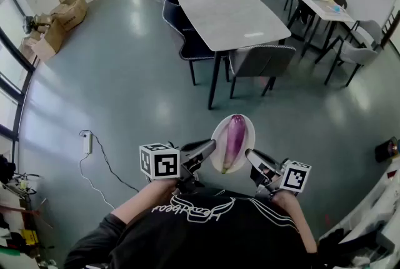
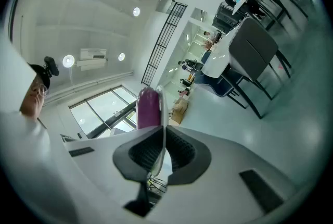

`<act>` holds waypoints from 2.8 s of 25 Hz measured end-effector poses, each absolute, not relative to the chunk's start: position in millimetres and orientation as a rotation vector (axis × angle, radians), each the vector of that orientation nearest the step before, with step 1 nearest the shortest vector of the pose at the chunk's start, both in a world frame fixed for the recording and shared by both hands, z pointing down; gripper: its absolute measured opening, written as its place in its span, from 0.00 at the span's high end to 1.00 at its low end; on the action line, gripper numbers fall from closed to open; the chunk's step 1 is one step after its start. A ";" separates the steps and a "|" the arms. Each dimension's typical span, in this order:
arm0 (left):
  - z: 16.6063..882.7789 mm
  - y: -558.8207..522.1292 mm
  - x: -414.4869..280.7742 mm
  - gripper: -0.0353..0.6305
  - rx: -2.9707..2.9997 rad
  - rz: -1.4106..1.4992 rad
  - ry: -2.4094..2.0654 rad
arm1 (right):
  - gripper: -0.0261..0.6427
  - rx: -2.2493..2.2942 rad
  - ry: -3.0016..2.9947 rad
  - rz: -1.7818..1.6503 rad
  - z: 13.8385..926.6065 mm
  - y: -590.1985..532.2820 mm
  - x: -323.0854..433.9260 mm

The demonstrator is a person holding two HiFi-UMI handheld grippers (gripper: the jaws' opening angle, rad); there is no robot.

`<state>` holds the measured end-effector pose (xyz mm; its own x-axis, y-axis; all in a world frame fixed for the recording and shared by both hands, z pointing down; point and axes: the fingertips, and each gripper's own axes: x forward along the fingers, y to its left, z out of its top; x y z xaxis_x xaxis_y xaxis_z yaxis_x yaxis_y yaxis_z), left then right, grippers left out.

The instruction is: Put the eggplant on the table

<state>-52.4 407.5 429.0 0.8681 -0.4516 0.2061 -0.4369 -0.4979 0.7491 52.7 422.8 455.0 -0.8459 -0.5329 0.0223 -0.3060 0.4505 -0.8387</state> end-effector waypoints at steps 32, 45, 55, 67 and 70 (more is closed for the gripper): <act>432.4 419.1 -8.2 0.91 2.144 0.004 -0.592 | 0.93 -0.716 2.348 -1.373 449.0 434.7 91.1; 421.8 424.6 -5.1 0.91 2.168 0.010 -0.583 | 0.93 -0.712 2.360 -1.348 440.7 439.5 93.6; 428.5 389.1 -14.7 0.91 2.141 -0.033 -0.582 | 0.93 -0.713 2.376 -1.387 444.7 402.7 82.9; 442.8 285.3 -17.9 0.91 2.098 -0.001 -0.577 | 0.93 -0.736 2.326 -1.463 460.6 301.7 79.7; 447.9 248.0 -17.7 0.91 2.091 0.005 -0.571 | 0.93 -0.741 2.325 -1.460 463.2 265.0 79.9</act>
